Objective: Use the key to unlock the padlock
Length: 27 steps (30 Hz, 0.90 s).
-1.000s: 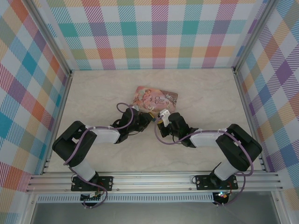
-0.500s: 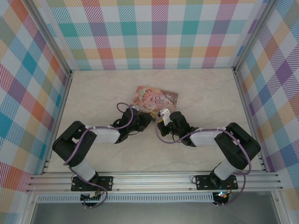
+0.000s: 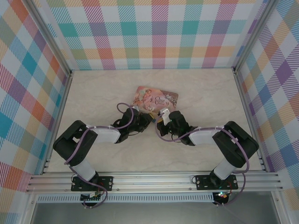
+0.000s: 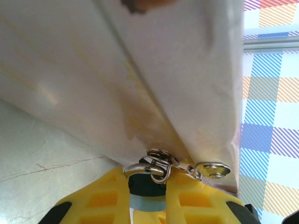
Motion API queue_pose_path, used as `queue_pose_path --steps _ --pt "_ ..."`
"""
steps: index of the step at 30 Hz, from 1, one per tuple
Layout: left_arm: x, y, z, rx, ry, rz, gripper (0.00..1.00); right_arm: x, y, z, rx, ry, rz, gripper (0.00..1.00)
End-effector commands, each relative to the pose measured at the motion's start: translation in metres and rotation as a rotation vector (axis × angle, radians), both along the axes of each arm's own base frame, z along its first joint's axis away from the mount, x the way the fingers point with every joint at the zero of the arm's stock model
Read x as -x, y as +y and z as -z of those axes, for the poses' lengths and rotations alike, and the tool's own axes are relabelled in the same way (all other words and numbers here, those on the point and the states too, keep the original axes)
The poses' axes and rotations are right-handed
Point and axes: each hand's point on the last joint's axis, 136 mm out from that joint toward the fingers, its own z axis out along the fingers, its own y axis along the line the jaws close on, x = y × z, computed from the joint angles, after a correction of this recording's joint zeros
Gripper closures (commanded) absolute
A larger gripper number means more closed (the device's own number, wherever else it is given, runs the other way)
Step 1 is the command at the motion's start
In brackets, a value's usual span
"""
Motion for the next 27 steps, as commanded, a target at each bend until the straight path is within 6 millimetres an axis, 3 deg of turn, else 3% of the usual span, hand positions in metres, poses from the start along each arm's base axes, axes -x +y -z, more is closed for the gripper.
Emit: queue_pose_path --steps 1,4,8,12,19,27 --pt "0.017 -0.027 -0.009 0.066 0.013 0.118 0.82 -0.003 0.007 -0.024 -0.085 -0.015 0.017 0.95" --pt "0.016 -0.026 -0.01 0.056 0.001 0.118 0.68 0.006 -0.002 -0.005 -0.061 0.037 0.034 0.95" --pt "0.018 -0.017 -0.011 0.026 -0.001 0.097 0.41 0.012 -0.009 0.005 -0.047 0.068 0.05 0.95" --pt "0.021 -0.001 -0.012 -0.005 -0.003 0.051 0.3 0.017 -0.011 0.008 -0.049 0.11 0.056 0.95" --pt "0.031 0.024 -0.018 -0.031 -0.023 -0.001 0.25 0.029 -0.013 0.004 -0.094 0.209 0.082 0.95" --pt "0.033 0.018 -0.029 0.042 -0.051 0.009 0.37 0.04 -0.013 0.005 -0.133 0.362 0.139 0.95"
